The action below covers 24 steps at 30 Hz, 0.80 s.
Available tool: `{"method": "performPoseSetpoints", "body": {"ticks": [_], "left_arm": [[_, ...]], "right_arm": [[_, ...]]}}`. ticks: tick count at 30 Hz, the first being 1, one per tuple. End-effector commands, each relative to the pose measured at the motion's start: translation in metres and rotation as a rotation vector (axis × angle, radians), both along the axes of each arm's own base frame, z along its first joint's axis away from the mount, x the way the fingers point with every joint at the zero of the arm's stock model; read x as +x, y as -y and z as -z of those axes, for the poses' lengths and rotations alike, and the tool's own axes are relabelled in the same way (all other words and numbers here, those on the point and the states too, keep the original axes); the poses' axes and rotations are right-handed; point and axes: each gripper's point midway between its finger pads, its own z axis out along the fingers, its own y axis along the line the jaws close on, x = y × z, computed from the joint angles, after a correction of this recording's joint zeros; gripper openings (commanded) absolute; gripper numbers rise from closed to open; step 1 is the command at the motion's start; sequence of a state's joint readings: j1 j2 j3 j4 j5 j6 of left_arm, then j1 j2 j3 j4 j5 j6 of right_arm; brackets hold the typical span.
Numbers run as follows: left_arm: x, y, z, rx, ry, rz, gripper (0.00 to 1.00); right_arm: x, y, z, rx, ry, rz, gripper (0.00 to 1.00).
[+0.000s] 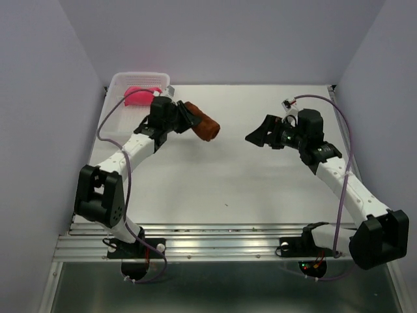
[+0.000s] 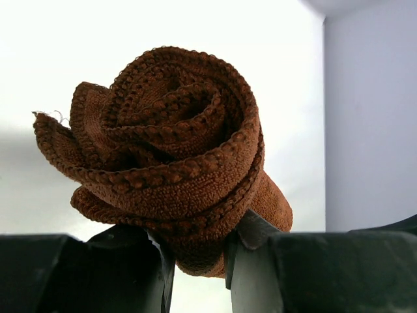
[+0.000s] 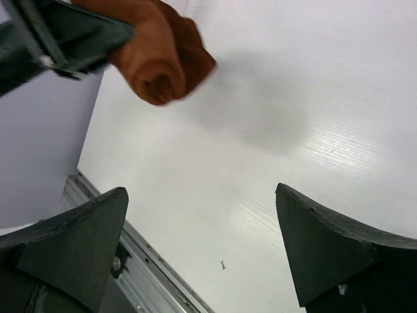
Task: Roll the towels
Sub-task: Place the rolled towel into the container
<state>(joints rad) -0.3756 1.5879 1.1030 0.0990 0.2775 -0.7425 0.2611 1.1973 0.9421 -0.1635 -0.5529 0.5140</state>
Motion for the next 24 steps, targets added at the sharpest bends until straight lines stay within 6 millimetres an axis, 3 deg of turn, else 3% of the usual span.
{"method": "performPoseSetpoints", "body": {"ticks": [1, 2, 7, 10, 13, 15, 19, 24], "left_arm": [[0.031, -0.045, -0.098, -0.022, 0.258, -0.091, 0.00], [0.040, -0.062, -0.114, -0.023, 0.295, -0.125, 0.00], [0.063, -0.106, -0.168, 0.008, 0.427, -0.197, 0.00], [0.086, -0.141, -0.173, 0.030, 0.431, -0.279, 0.00], [0.112, -0.174, -0.168, 0.018, 0.421, -0.328, 0.00], [0.125, -0.183, -0.164, 0.028, 0.422, -0.341, 0.00], [0.160, -0.213, -0.134, 0.071, 0.378, -0.380, 0.00], [0.174, -0.234, -0.100, 0.008, 0.358, -0.370, 0.00]], "right_arm": [[0.013, 0.020, 0.009, -0.084, 0.011, 0.121, 1.00], [0.013, 0.019, 0.010, -0.083, 0.005, 0.119, 1.00], [0.024, 0.016, 0.023, -0.091, -0.041, 0.117, 1.00], [0.031, 0.013, 0.029, -0.092, -0.069, 0.113, 1.00], [0.040, 0.009, 0.034, -0.096, -0.085, 0.106, 1.00], [0.044, 0.007, 0.037, -0.097, -0.096, 0.102, 1.00], [0.053, 0.001, 0.044, -0.091, -0.125, 0.077, 1.00], [0.061, -0.003, 0.063, -0.108, -0.167, 0.058, 1.00]]}}
